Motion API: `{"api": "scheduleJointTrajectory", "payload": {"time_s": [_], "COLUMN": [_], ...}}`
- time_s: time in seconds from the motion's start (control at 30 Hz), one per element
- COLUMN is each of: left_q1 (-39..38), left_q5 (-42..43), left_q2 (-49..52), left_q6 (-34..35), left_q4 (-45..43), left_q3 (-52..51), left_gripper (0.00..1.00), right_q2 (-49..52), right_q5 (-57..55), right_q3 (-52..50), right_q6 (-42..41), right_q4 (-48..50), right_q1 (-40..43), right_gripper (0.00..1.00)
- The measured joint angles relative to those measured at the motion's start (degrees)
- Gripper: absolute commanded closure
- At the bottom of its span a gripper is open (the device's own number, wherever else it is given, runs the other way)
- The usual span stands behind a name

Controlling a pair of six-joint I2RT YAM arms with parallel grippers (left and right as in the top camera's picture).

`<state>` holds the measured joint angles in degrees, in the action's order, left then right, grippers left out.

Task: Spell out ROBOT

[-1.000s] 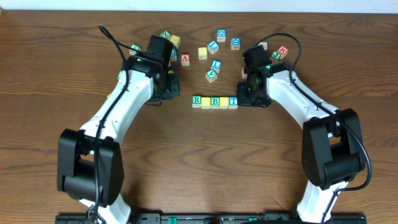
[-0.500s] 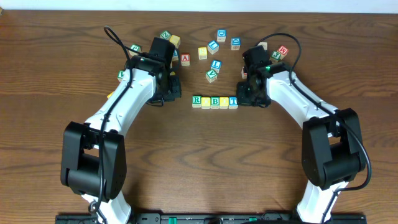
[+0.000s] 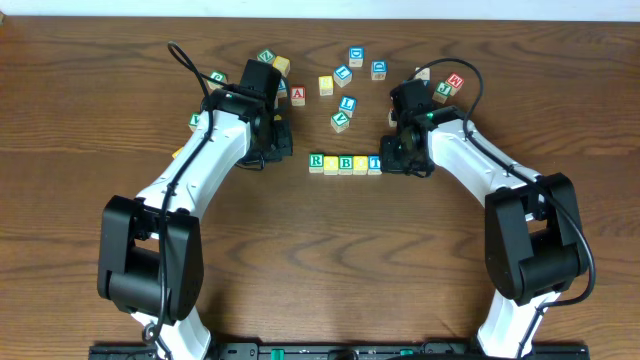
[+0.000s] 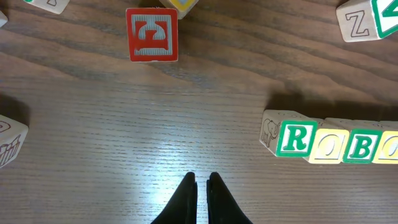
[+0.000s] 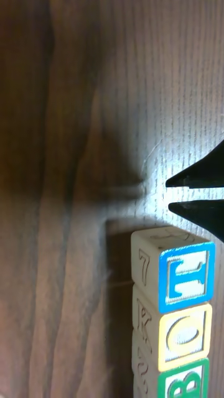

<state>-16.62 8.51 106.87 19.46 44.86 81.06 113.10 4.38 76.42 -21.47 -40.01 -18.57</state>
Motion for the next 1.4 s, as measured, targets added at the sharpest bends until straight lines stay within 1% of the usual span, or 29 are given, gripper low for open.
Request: {"api": "scheduleJointTrajectory", "payload": {"time_s": [0.4, 1.1, 1.3, 1.4], "left_q1": [0.0, 0.0, 0.0, 0.0], "left_q5": [0.17, 0.17, 0.17, 0.17], "left_q2": [0.0, 0.0, 0.0, 0.0], "left_q6": [-0.02, 0.0, 0.0, -0.02], "left_q4": [-0.07, -0.07, -0.07, -0.15], "left_q3": [0.0, 0.0, 0.0, 0.0], "left_gripper": [0.92, 0.92, 0.92, 0.92], "right_q2": [0.0, 0.0, 0.0, 0.0], "right_q5": [0.42, 1.25, 1.25, 1.31], "right_q3": [-0.02, -0.02, -0.02, -0.02], "right_q6": [0.0, -0.02, -0.02, -0.07], "right_q4": [1.25, 1.95, 1.97, 1.97], "right_q1": [-1.53, -1.55, -1.55, -1.55], "right_gripper": [0.96, 0.96, 0.97, 0.96]}}
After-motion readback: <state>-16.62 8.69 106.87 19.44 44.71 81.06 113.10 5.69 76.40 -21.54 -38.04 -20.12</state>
